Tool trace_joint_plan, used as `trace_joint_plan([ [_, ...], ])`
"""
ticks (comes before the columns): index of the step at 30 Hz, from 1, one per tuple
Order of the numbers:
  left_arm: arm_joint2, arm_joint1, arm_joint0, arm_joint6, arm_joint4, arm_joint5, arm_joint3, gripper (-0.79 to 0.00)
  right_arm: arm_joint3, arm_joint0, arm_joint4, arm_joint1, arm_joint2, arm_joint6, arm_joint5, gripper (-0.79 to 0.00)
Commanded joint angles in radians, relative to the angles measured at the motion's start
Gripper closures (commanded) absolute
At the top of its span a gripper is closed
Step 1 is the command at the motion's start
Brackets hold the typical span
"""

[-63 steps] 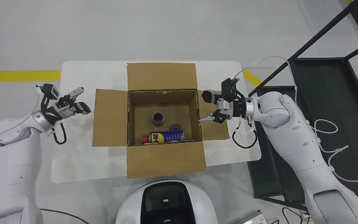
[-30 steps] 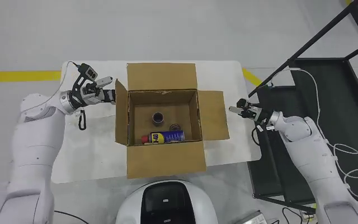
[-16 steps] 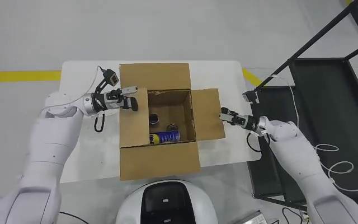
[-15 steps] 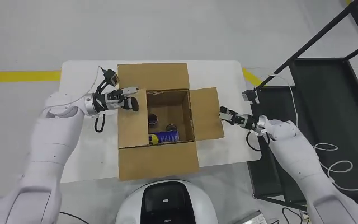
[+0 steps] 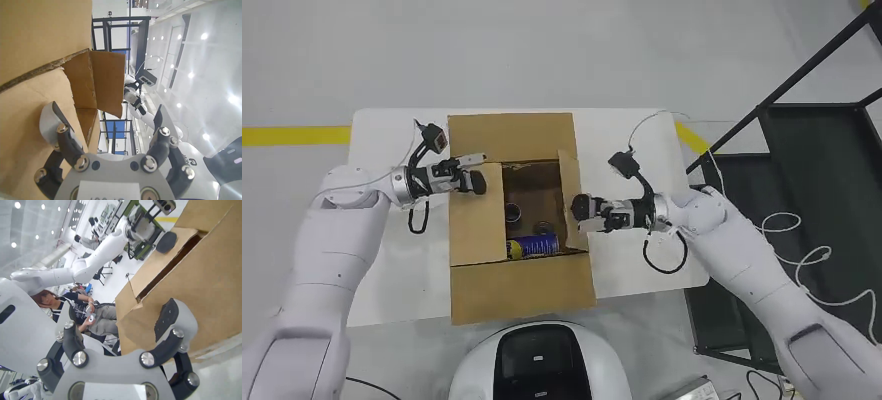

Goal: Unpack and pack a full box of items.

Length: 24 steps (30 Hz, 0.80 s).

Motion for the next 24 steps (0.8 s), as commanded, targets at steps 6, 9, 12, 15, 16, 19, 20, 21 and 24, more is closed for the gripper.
trace_joint_plan([
  [6, -0.057, 0.028, 0.016, 0.013, 0.024, -0.012, -0.012, -0.785, 0.092, 0.109, -0.233, -0.042, -0.094, -0.034, 0.013, -0.785],
  [9, -0.068, 0.036, 0.025, 0.013, 0.027, -0.005, -0.025, -0.785, 0.087, 0.126, -0.342, -0.054, -0.117, -0.063, 0.032, -0.785],
  [12, -0.072, 0.039, 0.033, 0.026, 0.027, -0.004, -0.042, -0.785, 0.066, 0.133, -0.398, -0.062, -0.13, -0.09, 0.05, -0.785],
  [15, -0.075, 0.041, 0.041, 0.035, 0.015, -0.006, -0.061, -0.785, 0.043, 0.132, -0.414, -0.064, -0.125, -0.12, 0.053, -0.785],
  [16, -0.078, 0.042, 0.041, 0.04, 0.011, -0.005, -0.063, -0.785, 0.037, 0.13, -0.417, -0.063, -0.117, -0.128, 0.049, -0.785],
  [19, -0.098, 0.048, 0.031, 0.062, 0.007, -0.011, -0.052, -0.785, 0.018, 0.109, -0.38, -0.047, -0.069, -0.141, 0.021, -0.785],
  [20, -0.106, 0.051, 0.024, 0.066, 0.006, -0.013, -0.043, -0.785, 0.012, 0.098, -0.368, -0.038, -0.045, -0.135, 0.012, -0.785],
  [21, -0.115, 0.053, 0.015, 0.068, 0.002, -0.016, -0.031, -0.785, 0.007, 0.084, -0.361, -0.028, -0.018, -0.127, 0.005, -0.785],
  [24, -0.133, 0.059, -0.018, 0.071, -0.003, -0.034, 0.017, -0.785, -0.008, 0.023, -0.345, 0.008, 0.069, -0.097, -0.002, -0.785],
])
